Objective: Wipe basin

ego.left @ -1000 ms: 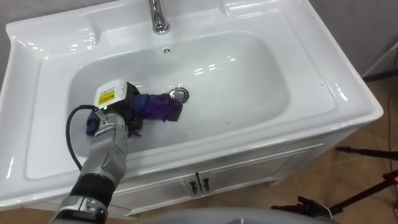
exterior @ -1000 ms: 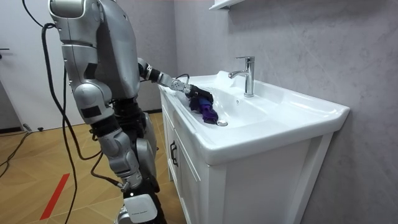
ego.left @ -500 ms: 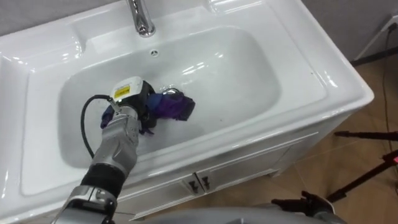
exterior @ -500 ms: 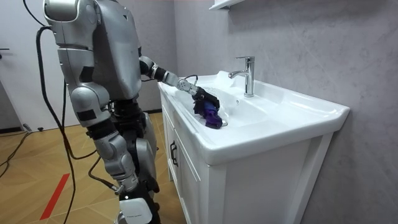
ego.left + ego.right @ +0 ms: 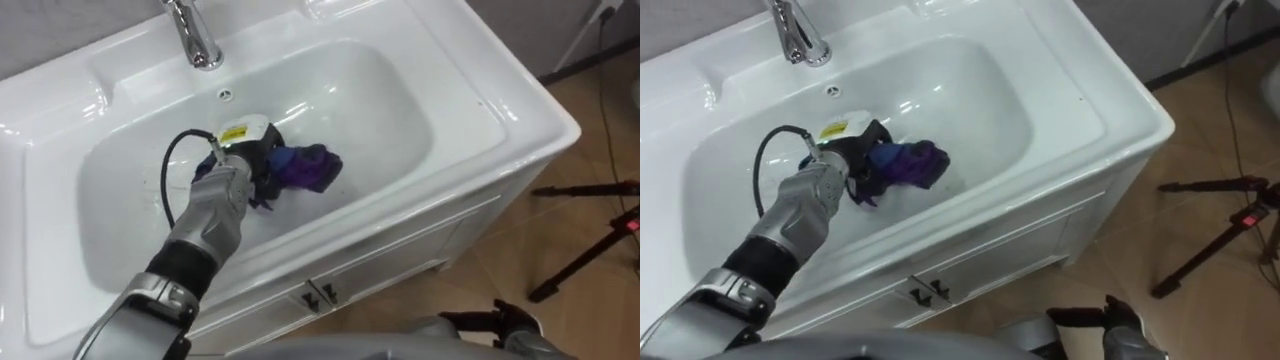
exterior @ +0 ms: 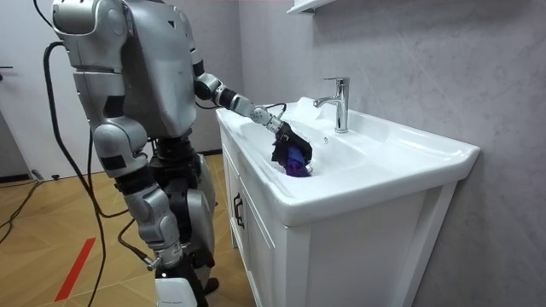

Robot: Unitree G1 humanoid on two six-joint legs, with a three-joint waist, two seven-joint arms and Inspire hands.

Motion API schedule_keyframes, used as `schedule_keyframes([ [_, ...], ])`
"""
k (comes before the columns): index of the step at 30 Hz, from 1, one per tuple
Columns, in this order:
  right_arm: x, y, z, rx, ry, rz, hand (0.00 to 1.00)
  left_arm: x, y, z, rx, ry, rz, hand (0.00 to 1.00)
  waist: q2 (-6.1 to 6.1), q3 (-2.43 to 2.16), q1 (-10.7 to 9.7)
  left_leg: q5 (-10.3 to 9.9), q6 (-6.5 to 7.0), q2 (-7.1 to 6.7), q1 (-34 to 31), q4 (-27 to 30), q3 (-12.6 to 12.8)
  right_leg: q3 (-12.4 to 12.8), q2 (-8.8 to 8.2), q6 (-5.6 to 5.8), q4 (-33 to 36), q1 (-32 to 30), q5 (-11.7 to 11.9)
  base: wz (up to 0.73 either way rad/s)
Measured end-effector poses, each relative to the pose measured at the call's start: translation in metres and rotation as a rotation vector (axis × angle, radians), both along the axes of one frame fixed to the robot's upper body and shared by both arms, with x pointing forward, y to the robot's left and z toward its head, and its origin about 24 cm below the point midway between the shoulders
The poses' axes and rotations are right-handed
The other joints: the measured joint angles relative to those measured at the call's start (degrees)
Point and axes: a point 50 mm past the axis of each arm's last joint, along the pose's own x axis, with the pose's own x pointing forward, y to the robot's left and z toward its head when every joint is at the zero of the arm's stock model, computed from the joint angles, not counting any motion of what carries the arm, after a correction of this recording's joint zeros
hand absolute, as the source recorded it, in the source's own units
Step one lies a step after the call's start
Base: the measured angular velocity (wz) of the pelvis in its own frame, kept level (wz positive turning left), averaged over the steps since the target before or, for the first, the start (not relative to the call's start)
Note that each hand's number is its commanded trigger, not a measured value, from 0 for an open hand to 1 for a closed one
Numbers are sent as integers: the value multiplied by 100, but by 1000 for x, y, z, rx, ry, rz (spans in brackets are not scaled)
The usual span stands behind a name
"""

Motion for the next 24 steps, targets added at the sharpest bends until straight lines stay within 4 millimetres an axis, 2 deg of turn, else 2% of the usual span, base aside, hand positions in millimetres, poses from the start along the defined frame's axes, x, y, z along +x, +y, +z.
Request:
schedule_keyframes([
  [5, -4, 0, -1, -2, 15, -4, 0, 5, -24, 11, -61, 4, -86, 100, -2, 6, -121, 0, 0, 0, -10, -2, 7, 5, -1, 3, -2, -3, 2, 0],
  [8, -4, 0, -1, -1, 13, -2, 0, 7, -27, 15, -87, 6, -92, 100, -2, 6, -208, 0, 0, 0, -24, -2, 8, 3, -1, 3, -1, -8, 2, 0],
  [14, -9, -2, -1, -14, 33, 2, 0, 8, -39, 31, -127, -35, -155, 100, 25, -5, -216, 0, 1, 0, -108, 12, 5, -5, 0, 2, 33, -97, 3, 1],
  [20, -13, -4, -1, -10, 45, 0, 0, 8, -37, 30, -123, -8, -161, 100, 44, 0, -202, 0, 1, 0, -104, 6, 7, -1, 1, 2, 42, -119, 3, -1],
  [24, -13, -5, -1, -8, 66, 31, 0, 9, -28, 22, -107, 23, -121, 100, 46, -2, -170, 0, 1, 4, -45, -5, 56, 96, 6, 2, 48, -133, 3, -11],
])
